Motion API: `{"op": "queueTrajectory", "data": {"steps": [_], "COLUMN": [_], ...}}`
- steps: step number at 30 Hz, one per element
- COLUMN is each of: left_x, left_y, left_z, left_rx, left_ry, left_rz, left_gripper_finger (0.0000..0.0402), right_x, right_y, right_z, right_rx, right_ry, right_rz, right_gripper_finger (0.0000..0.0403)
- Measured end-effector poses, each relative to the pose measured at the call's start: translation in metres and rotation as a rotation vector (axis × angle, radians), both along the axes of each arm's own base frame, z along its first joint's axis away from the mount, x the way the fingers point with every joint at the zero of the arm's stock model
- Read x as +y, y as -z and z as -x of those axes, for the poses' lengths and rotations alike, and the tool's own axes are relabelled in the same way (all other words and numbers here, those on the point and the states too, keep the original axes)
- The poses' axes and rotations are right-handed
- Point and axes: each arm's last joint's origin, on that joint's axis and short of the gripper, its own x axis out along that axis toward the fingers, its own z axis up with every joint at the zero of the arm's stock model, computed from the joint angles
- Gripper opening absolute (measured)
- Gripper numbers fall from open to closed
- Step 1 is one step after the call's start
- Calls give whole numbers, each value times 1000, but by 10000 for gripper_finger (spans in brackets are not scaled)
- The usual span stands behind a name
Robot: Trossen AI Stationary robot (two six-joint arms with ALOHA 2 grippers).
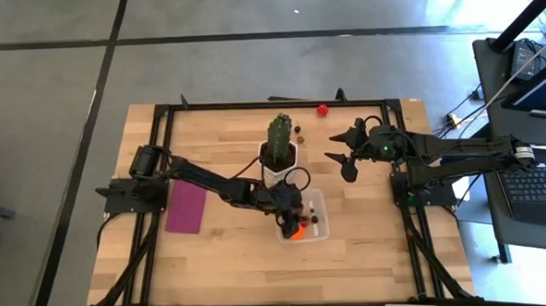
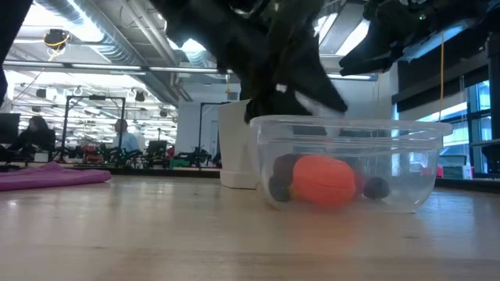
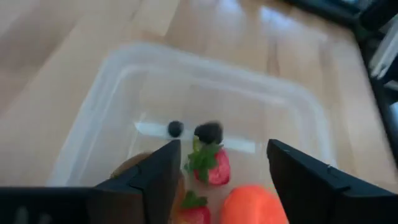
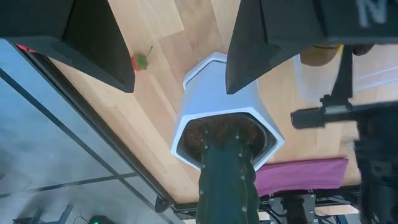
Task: Pick and placing Produce into tupperware
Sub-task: Put the bottom strawberry into the transparent bin
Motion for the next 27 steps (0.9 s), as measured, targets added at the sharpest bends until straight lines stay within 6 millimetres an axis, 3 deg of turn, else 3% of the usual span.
{"op": "queueTrajectory", "data": {"steps": [6,10,14,17,22,27], "left_x": [2,14,28,42,68,87], "left_y": [-57,-101,-152,-178,-199,-174], "left_z": [16,43,78,106,151,190], "left_rx": [-129,-159,-246,-260,-255,-285], "left_ry": [48,39,2,-82,-253,-305], "left_rz": [-45,-115,-206,-319,-427,-433], "left_gripper_finger": [245,241,240,243,244,244], "right_x": [2,2,-4,-12,-31,-57], "right_y": [0,0,-3,-7,-27,-45], "right_z": [0,0,0,-1,-17,-44], "right_rx": [-8,-30,-113,-122,-65,91], "right_ry": [-10,19,163,228,280,343], "right_rz": [-28,-73,-179,-223,-263,-309], "right_gripper_finger": [253,253,253,253,253,253]}}
